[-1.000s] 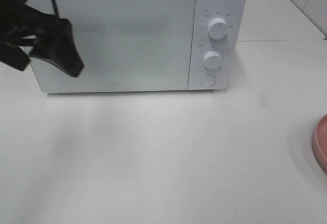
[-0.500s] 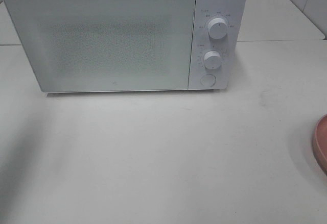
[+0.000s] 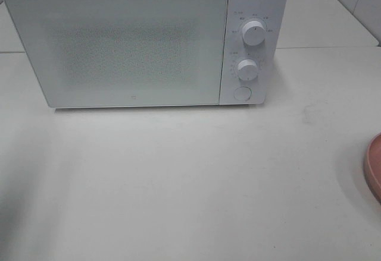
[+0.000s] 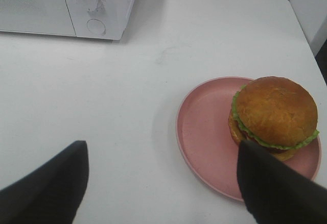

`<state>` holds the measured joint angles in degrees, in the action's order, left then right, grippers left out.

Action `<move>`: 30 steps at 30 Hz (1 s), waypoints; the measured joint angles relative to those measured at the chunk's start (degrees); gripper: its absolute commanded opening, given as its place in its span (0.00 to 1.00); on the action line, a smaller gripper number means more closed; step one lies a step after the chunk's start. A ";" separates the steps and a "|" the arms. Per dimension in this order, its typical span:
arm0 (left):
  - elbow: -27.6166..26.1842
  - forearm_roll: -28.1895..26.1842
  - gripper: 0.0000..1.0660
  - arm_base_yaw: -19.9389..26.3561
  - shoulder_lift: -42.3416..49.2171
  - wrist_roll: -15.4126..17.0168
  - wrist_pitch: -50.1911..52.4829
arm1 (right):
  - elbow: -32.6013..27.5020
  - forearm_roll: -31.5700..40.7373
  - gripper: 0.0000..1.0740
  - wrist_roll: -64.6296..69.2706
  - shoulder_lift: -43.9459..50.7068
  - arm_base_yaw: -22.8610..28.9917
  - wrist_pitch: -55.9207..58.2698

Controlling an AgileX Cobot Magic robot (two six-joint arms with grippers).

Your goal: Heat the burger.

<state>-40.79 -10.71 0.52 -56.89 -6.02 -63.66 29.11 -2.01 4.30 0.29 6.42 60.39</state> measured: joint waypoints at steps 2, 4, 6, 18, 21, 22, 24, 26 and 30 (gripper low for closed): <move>1.09 0.06 0.94 0.00 0.97 0.00 0.29 | 0.00 0.00 0.71 0.00 0.00 0.00 0.00; 2.92 0.11 0.94 0.00 2.69 0.00 1.32 | 0.00 0.00 0.71 0.00 0.00 0.00 0.00; 5.79 0.17 0.94 0.00 5.33 0.00 3.72 | 0.00 0.00 0.71 0.00 0.00 0.00 0.00; 11.46 0.52 0.94 0.00 13.35 0.57 4.81 | 0.00 0.00 0.71 0.00 0.00 0.00 0.00; 11.69 0.63 0.94 0.00 15.47 0.69 4.13 | 0.00 0.00 0.71 0.00 0.00 0.00 0.00; 11.69 0.86 0.94 0.00 17.25 0.80 4.18 | 0.00 0.00 0.71 0.00 0.00 0.00 0.00; 11.69 0.92 0.94 0.00 17.99 0.80 4.13 | 0.00 0.00 0.71 0.00 0.00 0.00 0.00; 11.69 1.03 0.94 0.00 20.45 0.80 4.13 | 0.00 0.00 0.71 0.00 0.00 0.00 0.00; 11.69 1.03 0.94 0.00 23.89 0.80 4.07 | 0.00 0.00 0.71 0.00 0.00 0.00 0.00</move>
<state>-29.11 -9.68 0.52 -33.00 -5.21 -59.59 29.11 -2.01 4.30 0.29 6.42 60.39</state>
